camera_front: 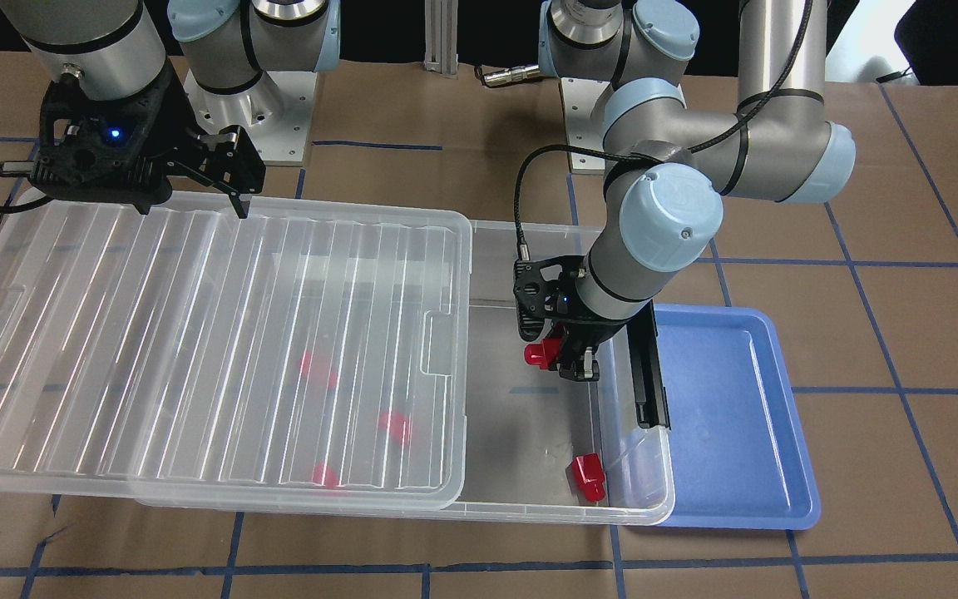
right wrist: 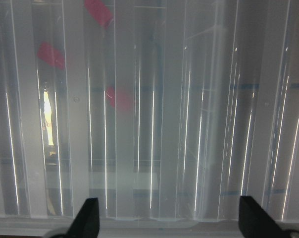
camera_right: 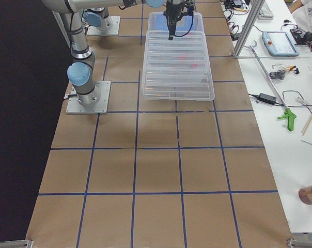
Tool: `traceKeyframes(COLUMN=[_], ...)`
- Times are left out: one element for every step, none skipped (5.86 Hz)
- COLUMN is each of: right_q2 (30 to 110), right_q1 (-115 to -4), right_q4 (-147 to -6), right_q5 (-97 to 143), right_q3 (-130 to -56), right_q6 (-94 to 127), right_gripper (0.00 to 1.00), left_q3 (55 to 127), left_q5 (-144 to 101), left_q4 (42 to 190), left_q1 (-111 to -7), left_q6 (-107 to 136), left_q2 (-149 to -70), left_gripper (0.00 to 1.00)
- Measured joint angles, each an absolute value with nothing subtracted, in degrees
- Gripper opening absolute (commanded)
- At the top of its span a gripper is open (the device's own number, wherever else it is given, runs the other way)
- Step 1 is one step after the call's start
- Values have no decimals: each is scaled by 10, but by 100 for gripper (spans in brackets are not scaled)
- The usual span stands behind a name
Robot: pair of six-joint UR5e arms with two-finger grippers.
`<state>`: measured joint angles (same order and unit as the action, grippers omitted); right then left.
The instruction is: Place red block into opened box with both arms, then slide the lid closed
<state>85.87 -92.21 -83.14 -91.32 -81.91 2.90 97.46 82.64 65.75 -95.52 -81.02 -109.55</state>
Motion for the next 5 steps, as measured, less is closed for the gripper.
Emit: traceKeyframes(right_q2=[859,859,859,859,858], right_q1=[-922,-922,-922,-922,-922], right_q4=[-831,-831,-832,-832,-832], right_q5=[-913,-913,-913,-913,-913], right_q3=[-819,-819,-819,-819,-819], right_q6=[29,29,29,28,28], right_gripper=[100,100,100,100,100], left_q3=[978,981,989,1001,1009], left_q5=[829,830,830,831,831], left_q4=[625,604,582,559,549], left_q1=[-960,-962,-962,-962,-963], left_q6=[-797,-789,-786,-786,-785], left_q2=[-1125,-1144,-1157,-1166,-1166], left_gripper=[4,5,24,91,95])
